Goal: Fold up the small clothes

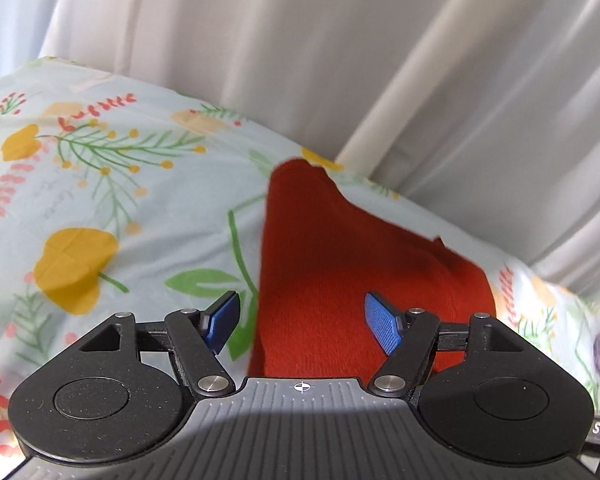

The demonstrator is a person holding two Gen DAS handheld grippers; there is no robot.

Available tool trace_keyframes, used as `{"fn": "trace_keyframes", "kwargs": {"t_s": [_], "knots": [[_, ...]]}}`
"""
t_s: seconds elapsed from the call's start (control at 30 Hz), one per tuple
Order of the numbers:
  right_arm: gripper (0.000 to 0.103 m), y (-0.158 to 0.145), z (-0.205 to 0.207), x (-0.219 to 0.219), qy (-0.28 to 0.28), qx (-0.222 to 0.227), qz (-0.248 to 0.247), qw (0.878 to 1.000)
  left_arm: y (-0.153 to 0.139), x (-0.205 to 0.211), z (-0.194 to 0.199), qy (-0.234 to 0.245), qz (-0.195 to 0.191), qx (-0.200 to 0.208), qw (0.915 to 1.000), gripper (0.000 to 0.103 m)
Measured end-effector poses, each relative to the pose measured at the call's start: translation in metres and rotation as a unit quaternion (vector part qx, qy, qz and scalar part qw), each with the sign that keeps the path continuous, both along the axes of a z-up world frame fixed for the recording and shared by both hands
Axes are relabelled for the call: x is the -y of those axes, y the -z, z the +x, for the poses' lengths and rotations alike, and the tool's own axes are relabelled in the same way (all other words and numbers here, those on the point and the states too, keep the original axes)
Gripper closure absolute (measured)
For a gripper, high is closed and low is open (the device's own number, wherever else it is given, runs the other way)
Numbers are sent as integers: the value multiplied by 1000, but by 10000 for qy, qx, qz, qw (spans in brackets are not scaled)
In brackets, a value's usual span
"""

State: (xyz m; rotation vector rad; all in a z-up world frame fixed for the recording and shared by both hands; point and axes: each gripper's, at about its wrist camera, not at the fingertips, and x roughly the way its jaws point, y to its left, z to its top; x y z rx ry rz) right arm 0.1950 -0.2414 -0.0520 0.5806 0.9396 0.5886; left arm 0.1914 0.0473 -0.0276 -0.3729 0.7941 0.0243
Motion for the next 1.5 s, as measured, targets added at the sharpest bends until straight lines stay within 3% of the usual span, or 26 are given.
{"fn": "trace_keyframes", "kwargs": {"t_s": [0.13,0.23,0.4,0.57,0.7,0.8,0.83,0.87,0.9,1.07,1.2,1.33,1.43,1.5], "knots": [[89,-16,-12,-3,208,536,-927,9940,7,15,-6,229,196,-134,9995,24],[89,-1,-13,-1,218,556,-1520,9866,11,17,-14,218,279,-258,9990,21],[85,-7,-15,5,229,656,-1303,9890,-1,9,-48,221,183,-403,9988,20],[80,-30,-28,15,495,1042,-964,9886,5,24,-83,794,391,-679,9938,19],[80,-30,-32,-9,-22,1104,-615,9920,25,32,-80,511,741,-940,9915,20],[80,-19,-37,-34,-327,986,-1090,9886,30,23,-73,123,913,-915,9915,20],[84,-12,-37,-38,-332,913,-1330,9863,32,18,-72,-53,980,-1014,9900,19],[102,-6,-37,-40,-287,873,-1605,9827,33,12,-72,-147,959,-1123,9889,17],[103,0,-37,-38,-226,866,-1890,9779,33,5,-74,-183,837,-1178,9893,17],[103,2,-36,-24,-225,845,-1805,9797,12,-12,-85,-377,799,-1486,9849,18],[100,-17,-31,-20,-23,945,-1625,9822,-21,-24,-87,-833,1157,-1111,9835,18],[98,-31,-7,-32,113,1067,-1363,9848,-37,-26,-55,-1172,920,-525,9874,18],[97,-33,18,-62,33,1248,-1234,9845,-29,-15,-15,-1516,730,-126,9857,17],[96,-23,38,-81,27,1303,-1303,9829,-16,-5,13,-1613,541,-75,9854,17]]}}
